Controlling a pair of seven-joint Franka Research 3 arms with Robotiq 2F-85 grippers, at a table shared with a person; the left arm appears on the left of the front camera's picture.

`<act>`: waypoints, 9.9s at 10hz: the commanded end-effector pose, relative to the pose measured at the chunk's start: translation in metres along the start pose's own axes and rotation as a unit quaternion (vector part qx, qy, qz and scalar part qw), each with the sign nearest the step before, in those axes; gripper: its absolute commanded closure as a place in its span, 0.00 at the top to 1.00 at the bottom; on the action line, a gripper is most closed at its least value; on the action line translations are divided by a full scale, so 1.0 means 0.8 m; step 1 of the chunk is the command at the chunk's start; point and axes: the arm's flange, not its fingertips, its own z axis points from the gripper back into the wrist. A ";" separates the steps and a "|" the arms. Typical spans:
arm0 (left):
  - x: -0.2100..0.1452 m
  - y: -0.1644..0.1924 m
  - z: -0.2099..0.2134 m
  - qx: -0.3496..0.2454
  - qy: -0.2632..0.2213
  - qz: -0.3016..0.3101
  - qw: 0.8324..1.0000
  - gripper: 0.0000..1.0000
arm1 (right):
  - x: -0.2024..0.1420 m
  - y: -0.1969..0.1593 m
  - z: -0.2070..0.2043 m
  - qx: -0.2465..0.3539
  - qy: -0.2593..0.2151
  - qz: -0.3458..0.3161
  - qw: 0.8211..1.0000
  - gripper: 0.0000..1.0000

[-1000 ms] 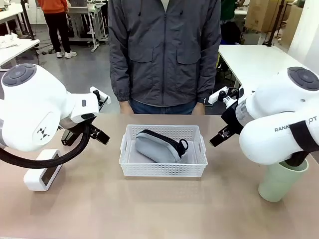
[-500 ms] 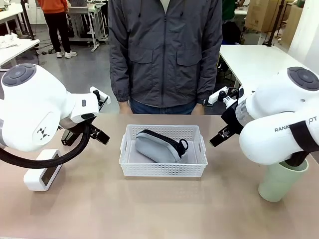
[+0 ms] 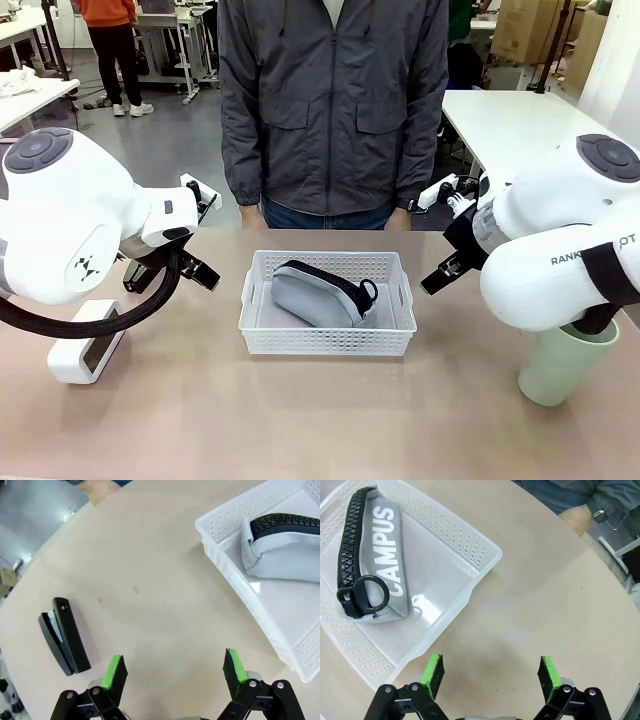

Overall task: Efficiently arrange items inside the basket to fit them all.
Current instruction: Pick up the Digital clock and place it inside the Organizing basket.

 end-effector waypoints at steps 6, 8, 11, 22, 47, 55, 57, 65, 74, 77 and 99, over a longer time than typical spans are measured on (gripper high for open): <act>0.000 0.001 0.052 -0.143 -0.061 0.031 0.987 1.00 | 0.010 -0.008 0.042 0.012 0.001 -0.037 0.999 1.00; -0.012 0.009 0.123 -0.216 -0.109 0.043 0.969 1.00 | 0.009 -0.017 0.121 0.071 -0.038 -0.039 0.996 1.00; -0.072 0.047 0.238 -0.328 -0.209 0.043 0.920 1.00 | -0.017 -0.037 0.241 0.143 -0.125 -0.216 0.958 1.00; -0.361 0.196 0.230 -0.363 -0.393 0.368 0.761 1.00 | -0.339 -0.200 0.261 0.369 -0.245 -0.436 0.783 1.00; -0.176 0.243 0.202 -0.241 0.234 0.223 0.915 1.00 | -0.348 -0.276 0.299 0.365 -0.238 -0.452 0.779 1.00; -0.136 0.216 0.150 -0.160 0.190 0.224 0.942 1.00 | -0.348 -0.276 0.299 0.365 -0.238 -0.452 0.779 1.00; -0.140 0.194 0.126 -0.129 0.227 0.283 0.923 1.00 | -0.348 -0.276 0.299 0.365 -0.238 -0.452 0.779 1.00; -0.125 0.128 0.051 -0.034 0.267 0.316 0.909 1.00 | -0.348 -0.276 0.299 0.365 -0.238 -0.452 0.779 1.00; -0.144 0.121 -0.010 -0.036 0.299 0.301 0.905 1.00 | -0.348 -0.276 0.299 0.365 -0.238 -0.452 0.779 1.00; -0.147 0.124 -0.015 -0.041 0.298 0.301 0.905 1.00 | -0.348 -0.276 0.299 0.365 -0.238 -0.452 0.779 1.00; -0.126 0.195 0.227 -0.166 0.088 0.376 0.907 0.04 | -0.348 -0.276 0.299 0.365 -0.238 -0.452 0.779 1.00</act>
